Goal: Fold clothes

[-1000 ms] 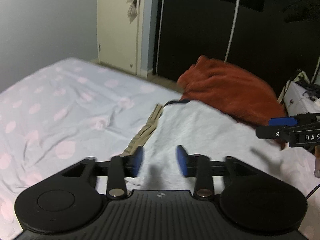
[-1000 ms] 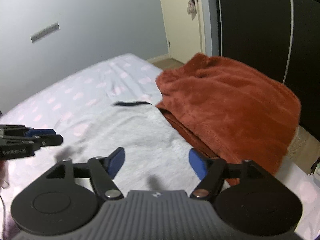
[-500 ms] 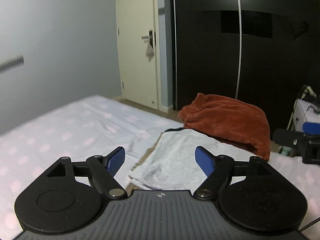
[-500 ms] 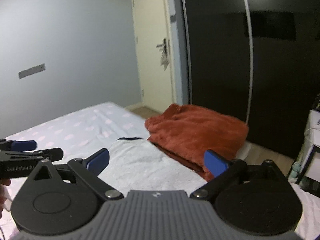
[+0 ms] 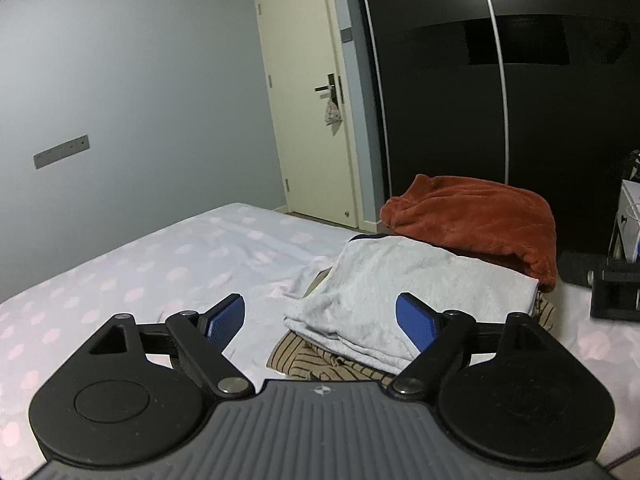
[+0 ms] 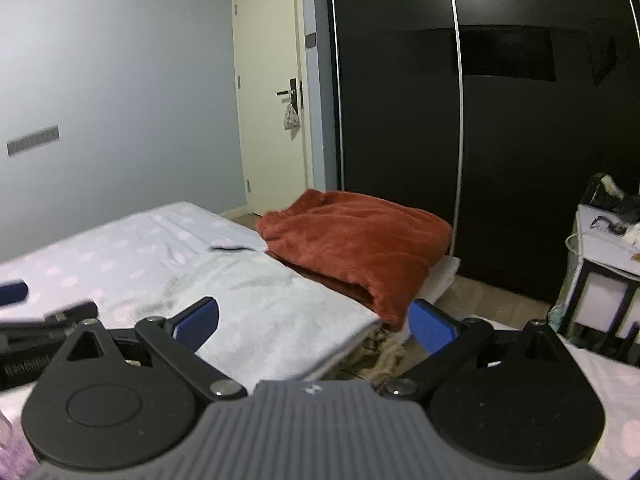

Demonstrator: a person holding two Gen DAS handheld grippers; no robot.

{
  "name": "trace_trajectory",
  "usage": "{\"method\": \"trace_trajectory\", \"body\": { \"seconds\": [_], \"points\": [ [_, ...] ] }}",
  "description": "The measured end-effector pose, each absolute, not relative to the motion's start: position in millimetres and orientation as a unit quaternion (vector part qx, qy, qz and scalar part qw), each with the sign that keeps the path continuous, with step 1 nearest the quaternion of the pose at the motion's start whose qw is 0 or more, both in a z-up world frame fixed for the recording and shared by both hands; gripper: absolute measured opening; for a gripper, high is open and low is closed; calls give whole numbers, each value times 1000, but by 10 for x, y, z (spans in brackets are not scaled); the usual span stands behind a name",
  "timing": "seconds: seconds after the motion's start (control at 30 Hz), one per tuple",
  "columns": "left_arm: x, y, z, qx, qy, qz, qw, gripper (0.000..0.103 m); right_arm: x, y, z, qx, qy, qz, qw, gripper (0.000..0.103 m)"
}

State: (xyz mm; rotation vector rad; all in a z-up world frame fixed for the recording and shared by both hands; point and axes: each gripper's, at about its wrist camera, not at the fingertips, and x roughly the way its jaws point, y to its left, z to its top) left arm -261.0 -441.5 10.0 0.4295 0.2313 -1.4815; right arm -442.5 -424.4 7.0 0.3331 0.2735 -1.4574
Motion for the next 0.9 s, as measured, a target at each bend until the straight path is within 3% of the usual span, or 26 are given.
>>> {"method": "trace_trajectory", "body": {
  "seconds": [0.9],
  "points": [
    [-2753,-4211,-129,209,167,-659,703,83,-4487,-4077,-105,182,143,-609,759,102]
  ]
}}
